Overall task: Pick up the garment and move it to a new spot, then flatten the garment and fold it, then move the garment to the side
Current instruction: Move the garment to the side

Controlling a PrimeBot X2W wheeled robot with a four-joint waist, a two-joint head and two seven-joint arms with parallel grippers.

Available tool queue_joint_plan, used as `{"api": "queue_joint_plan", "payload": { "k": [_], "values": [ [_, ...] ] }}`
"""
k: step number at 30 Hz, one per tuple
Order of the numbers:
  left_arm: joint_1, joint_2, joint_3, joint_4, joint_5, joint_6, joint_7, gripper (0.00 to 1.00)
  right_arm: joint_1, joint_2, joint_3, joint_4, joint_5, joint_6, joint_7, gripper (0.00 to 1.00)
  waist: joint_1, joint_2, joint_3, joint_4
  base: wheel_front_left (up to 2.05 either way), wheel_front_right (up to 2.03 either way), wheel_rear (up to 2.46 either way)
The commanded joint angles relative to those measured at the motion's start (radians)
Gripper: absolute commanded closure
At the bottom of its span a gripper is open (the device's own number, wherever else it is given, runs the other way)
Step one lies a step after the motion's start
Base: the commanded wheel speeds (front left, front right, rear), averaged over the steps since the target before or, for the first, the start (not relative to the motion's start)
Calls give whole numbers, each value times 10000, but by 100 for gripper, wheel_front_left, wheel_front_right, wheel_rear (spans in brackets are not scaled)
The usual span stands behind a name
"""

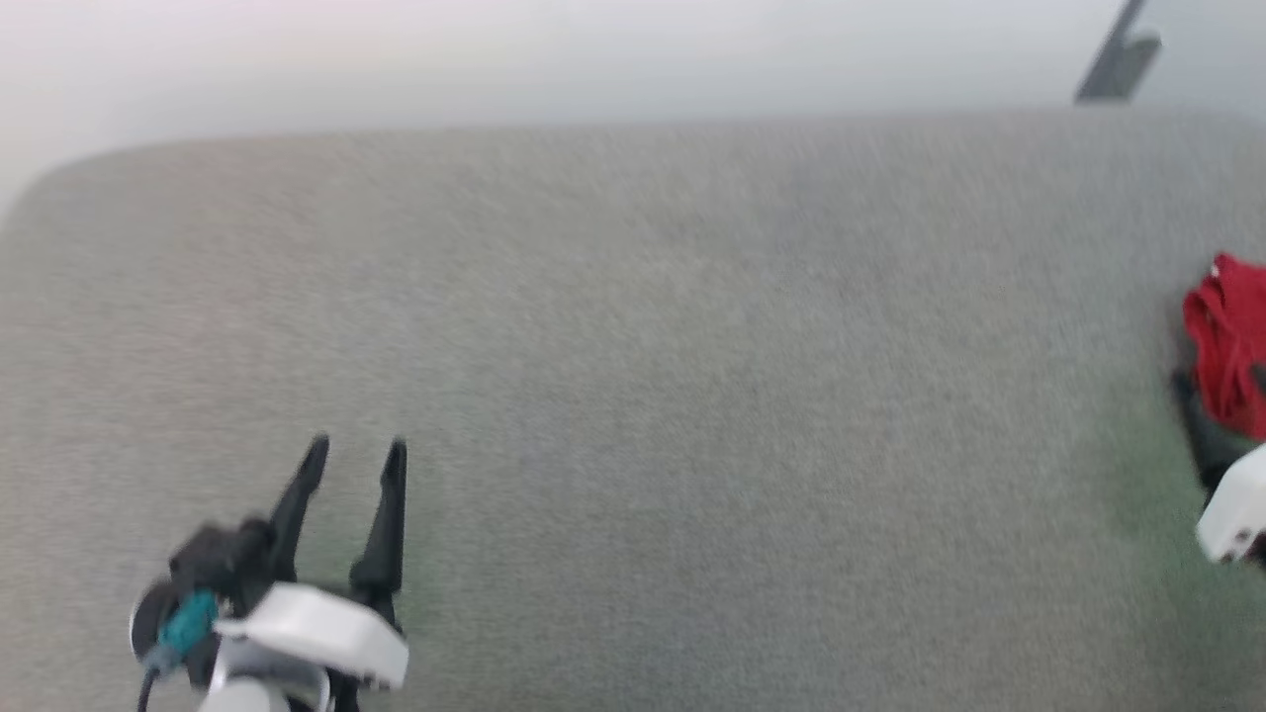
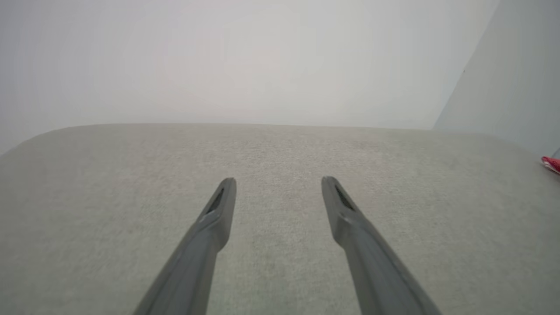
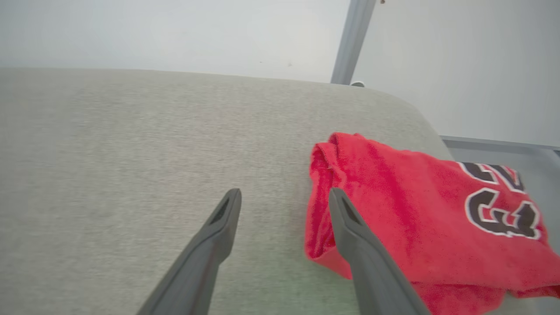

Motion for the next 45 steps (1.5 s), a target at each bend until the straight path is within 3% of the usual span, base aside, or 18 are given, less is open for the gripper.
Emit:
{"api": "queue_joint_plan", "payload": {
  "k": [1,5,17,32,45],
  "values": [
    [224,-44,45,36,-115,-12,-67,0,257,65,-52,-59,8,-7,-97,0,0,0,-986,756,0,0,0],
    [988,-61,246,25,-164,-13,-67,0,1185,535,-561,-537,-83,-6,-265,0,0,0,-1546,1067,0,0,0],
    [2080,82,396,-146,-286,-13,-67,0,4072,2052,-3236,-3329,-1951,-6,-264,0,0,0,-2457,1418,0,0,0],
    [3034,-55,843,-1291,-62,-13,-67,0,6523,3249,-5189,-6956,-3285,-6,133,0,0,0,-2608,1513,0,0,0],
    [3580,-113,1132,-2153,147,-14,-67,0,7617,4027,-6166,-8852,-3738,-6,951,0,0,0,-2539,1486,0,0,0]
  ]
}}
